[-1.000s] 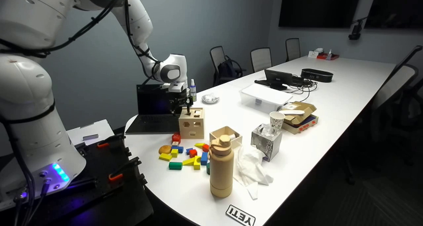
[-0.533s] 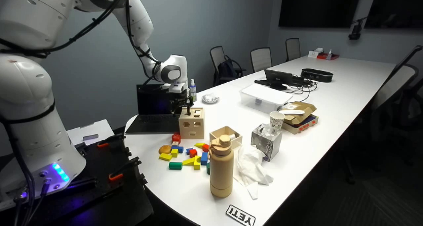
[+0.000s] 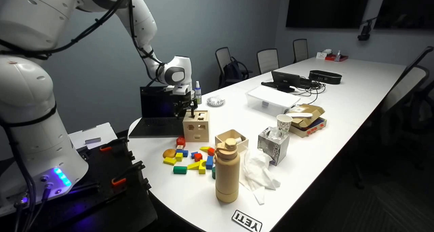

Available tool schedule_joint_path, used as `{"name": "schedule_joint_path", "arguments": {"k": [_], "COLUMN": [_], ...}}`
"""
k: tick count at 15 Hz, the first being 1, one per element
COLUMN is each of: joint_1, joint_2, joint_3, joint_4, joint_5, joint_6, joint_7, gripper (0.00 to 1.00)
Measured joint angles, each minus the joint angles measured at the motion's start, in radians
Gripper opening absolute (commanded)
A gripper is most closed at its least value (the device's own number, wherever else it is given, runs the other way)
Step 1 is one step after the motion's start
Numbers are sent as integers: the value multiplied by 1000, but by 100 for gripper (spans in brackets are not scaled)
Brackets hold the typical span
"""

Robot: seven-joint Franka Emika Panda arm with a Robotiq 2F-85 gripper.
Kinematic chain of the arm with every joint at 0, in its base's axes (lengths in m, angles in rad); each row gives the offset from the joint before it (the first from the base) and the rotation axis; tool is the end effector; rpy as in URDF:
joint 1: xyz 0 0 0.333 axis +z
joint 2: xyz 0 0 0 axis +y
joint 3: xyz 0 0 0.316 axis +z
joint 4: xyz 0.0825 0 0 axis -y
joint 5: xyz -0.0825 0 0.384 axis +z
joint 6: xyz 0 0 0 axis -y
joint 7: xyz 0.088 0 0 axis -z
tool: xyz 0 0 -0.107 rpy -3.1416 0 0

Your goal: Slide the lid on top of the wooden box to the left.

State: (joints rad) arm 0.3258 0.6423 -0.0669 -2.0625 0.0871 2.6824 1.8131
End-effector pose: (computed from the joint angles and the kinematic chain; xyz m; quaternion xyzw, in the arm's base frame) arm 0.5601 0.1444 0.1155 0.6895 -0.7242 -0.0040 0.0091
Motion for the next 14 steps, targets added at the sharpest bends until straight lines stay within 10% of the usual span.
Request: {"name": "schedule_joint_path", "arguments": {"k": [14], "joint_1": [-76], "joint_2": [0], "joint_3": [104], "joint_4": [0], "joint_5": [67], "joint_6": [-10], "joint_7": [-73], "gripper": [100]}}
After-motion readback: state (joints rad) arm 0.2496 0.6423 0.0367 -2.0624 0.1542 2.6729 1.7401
